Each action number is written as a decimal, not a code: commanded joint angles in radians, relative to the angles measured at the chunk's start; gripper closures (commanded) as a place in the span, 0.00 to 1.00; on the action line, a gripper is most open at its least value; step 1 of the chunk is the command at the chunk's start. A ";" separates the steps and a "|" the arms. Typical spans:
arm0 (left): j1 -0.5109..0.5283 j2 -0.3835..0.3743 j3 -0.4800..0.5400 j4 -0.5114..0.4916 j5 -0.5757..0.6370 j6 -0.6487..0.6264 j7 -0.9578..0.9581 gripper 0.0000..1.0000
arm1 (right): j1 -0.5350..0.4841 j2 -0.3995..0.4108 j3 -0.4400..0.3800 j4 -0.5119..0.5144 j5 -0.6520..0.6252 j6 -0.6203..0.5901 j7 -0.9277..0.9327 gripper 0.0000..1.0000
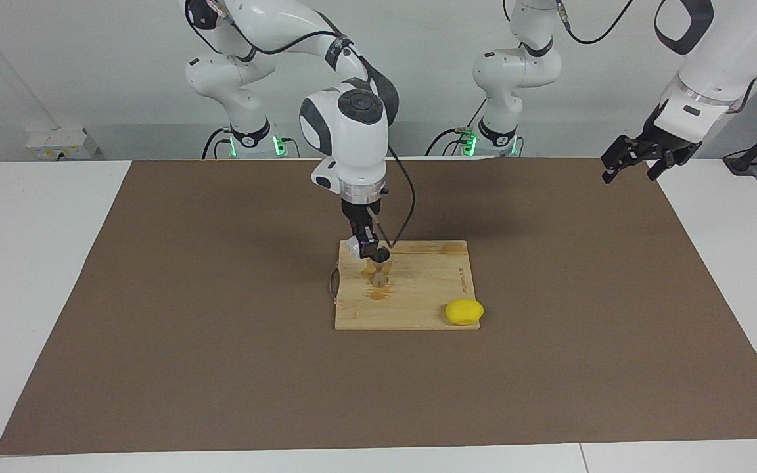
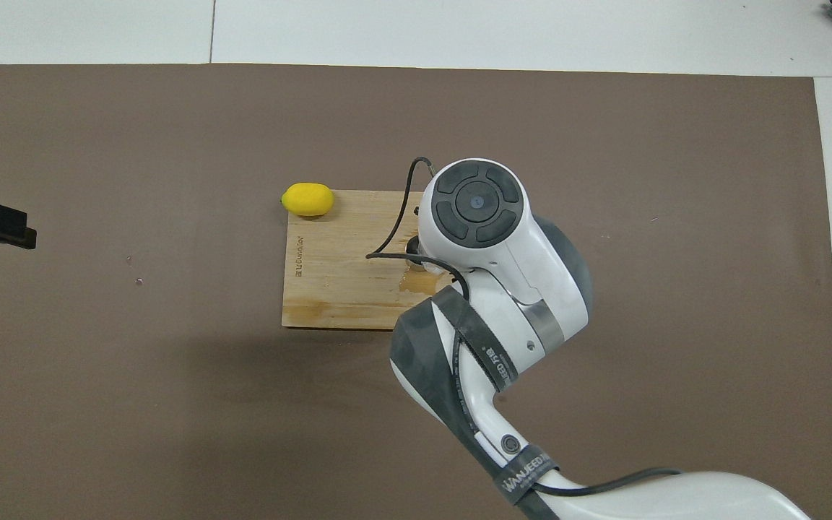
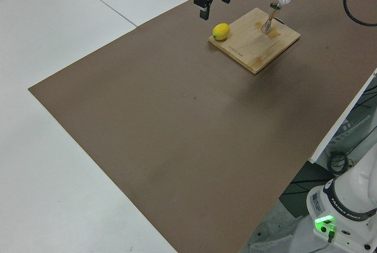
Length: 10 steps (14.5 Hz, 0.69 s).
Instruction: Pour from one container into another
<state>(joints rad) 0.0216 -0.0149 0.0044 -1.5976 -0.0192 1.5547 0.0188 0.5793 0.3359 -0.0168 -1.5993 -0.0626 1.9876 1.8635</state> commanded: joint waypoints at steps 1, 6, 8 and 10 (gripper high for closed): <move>0.018 -0.020 -0.020 -0.016 0.019 -0.002 -0.017 0.00 | -0.001 -0.008 0.006 0.007 -0.028 -0.019 -0.012 1.00; 0.018 -0.020 -0.021 -0.019 0.019 0.004 -0.019 0.00 | 0.001 -0.008 0.006 0.007 -0.049 -0.019 -0.012 1.00; 0.018 -0.022 -0.023 -0.022 0.019 0.004 -0.013 0.00 | 0.001 -0.008 0.006 0.006 -0.049 -0.019 -0.012 1.00; 0.018 -0.022 -0.023 -0.021 0.019 0.004 -0.010 0.00 | -0.001 -0.008 0.012 0.006 -0.048 -0.018 -0.012 1.00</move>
<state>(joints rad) 0.0216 -0.0157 0.0001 -1.5977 -0.0192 1.5546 0.0149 0.5833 0.3359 -0.0158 -1.5991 -0.0834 1.9873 1.8635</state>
